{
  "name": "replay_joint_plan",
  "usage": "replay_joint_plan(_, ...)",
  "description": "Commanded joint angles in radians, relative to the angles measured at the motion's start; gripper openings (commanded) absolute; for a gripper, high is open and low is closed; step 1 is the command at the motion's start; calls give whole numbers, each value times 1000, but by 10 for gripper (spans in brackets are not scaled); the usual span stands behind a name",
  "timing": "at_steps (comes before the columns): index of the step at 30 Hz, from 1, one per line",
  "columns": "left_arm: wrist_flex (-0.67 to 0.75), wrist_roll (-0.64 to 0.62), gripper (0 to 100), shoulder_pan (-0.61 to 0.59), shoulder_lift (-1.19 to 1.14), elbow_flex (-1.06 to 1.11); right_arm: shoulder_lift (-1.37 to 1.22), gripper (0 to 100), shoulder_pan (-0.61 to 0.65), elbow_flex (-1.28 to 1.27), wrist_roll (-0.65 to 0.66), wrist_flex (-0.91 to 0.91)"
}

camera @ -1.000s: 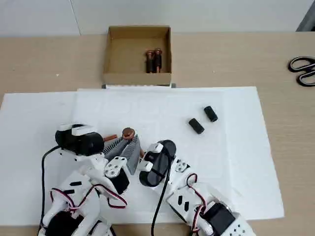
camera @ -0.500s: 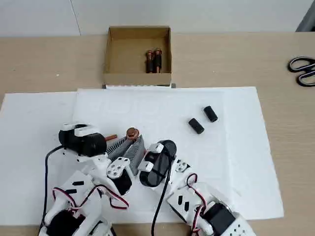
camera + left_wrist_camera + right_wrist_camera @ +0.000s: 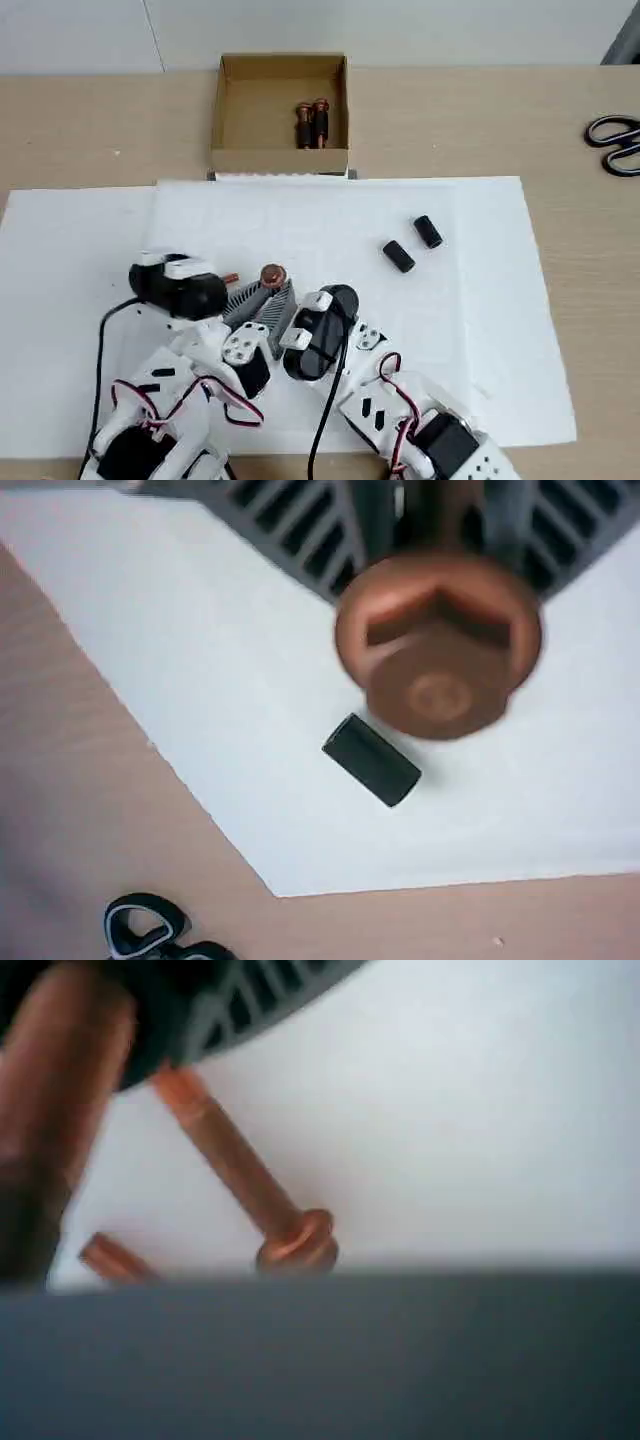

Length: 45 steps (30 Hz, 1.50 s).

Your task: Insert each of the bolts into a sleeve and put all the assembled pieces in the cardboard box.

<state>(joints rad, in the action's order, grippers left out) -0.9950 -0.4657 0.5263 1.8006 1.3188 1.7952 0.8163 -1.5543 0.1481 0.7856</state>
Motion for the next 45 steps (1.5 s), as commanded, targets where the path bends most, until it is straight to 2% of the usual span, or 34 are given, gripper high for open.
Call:
replay_joint_plan(1, -5, 52, 6, 6, 3, -8, 1, 2, 7, 72, 9, -1)
replay_joint_plan(10, -86, 101, 6, 126, 2, -2, 2, 2, 5, 72, 44, -2)
replay_joint_plan(15, -124, 101, 6, 129, 3, 30, 7, 2, 5, 78, 44, -7)
replay_joint_plan(29, -120, 104, 9, 129, 3, 90, 4, 2, 5, 100, 46, -2)
replay_joint_plan(31, -120, 106, 38, 129, 3, 88, 2, 2, 5, 98, 46, -2)
replay_joint_plan(36, -130, 106, 205, 126, 3, 85, 2, 2, 4, 95, 46, -1)
replay_joint_plan(45, -143, 169, 214, 115, -2, -10, 8, 2, 2, 61, 43, -1)
